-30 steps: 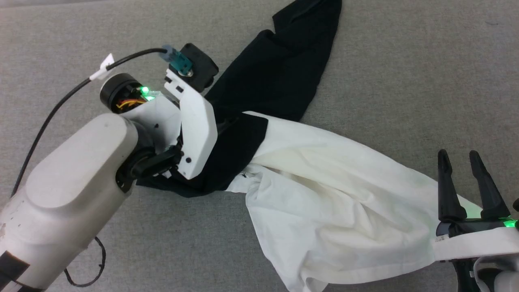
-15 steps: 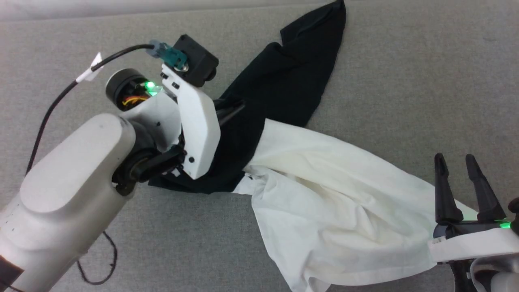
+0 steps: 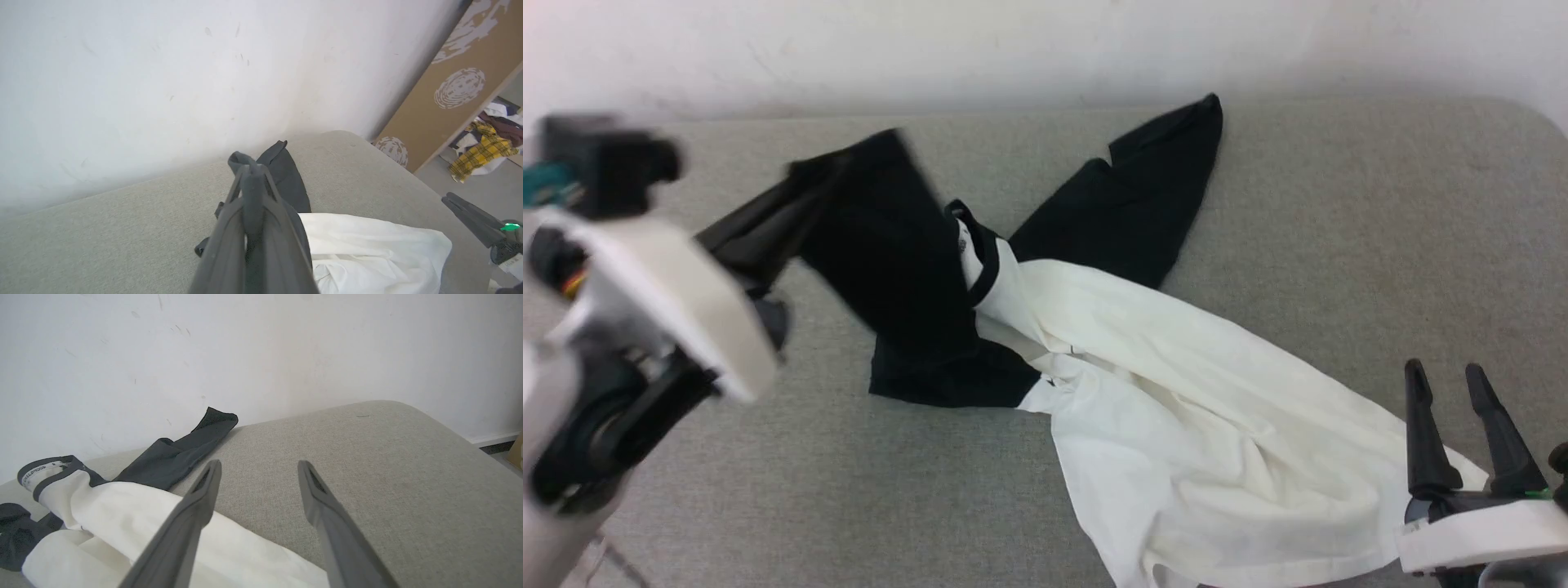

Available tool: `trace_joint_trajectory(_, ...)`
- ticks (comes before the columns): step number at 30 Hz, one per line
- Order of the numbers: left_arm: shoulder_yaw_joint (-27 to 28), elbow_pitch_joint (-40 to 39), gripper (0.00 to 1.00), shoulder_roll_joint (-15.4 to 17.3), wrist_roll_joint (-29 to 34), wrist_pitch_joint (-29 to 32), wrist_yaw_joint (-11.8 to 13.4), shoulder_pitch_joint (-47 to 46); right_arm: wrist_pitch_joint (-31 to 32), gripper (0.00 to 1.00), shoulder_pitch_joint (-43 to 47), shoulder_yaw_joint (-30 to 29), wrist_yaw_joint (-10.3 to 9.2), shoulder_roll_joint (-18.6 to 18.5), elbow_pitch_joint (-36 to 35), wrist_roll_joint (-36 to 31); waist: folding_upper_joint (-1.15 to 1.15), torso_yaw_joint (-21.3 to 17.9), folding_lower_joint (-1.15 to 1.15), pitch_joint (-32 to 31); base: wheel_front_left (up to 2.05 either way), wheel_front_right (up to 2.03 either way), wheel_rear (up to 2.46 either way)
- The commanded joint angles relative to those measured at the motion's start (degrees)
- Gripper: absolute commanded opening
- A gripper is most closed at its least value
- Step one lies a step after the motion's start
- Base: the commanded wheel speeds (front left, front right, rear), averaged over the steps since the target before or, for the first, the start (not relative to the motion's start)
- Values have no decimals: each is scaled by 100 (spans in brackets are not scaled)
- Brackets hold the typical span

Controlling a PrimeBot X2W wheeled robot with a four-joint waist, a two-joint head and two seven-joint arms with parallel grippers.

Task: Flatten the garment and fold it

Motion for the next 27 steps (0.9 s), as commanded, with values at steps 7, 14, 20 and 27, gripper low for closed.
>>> trace_joint_trajectory(7,1397,-309,0,822,-575,-1245,808,2296,34,100,207,-18,-4,11,-56,54,0,222,2,-323,0,0,0)
trace_joint_trajectory(14,2773,-539,0,605,-1108,-2580,1149,5142,112,100,390,-123,-4,11,-142,27,0,313,2,-378,0,0,0)
trace_joint_trajectory(20,3157,-846,9,105,-1277,-3033,883,6559,215,100,497,-173,-4,11,-218,2,0,531,2,-431,0,0,0)
trace_joint_trajectory(27,2949,-802,100,-107,-1151,-3115,724,6441,325,100,462,-122,-4,11,-293,-12,0,744,2,-506,0,0,0)
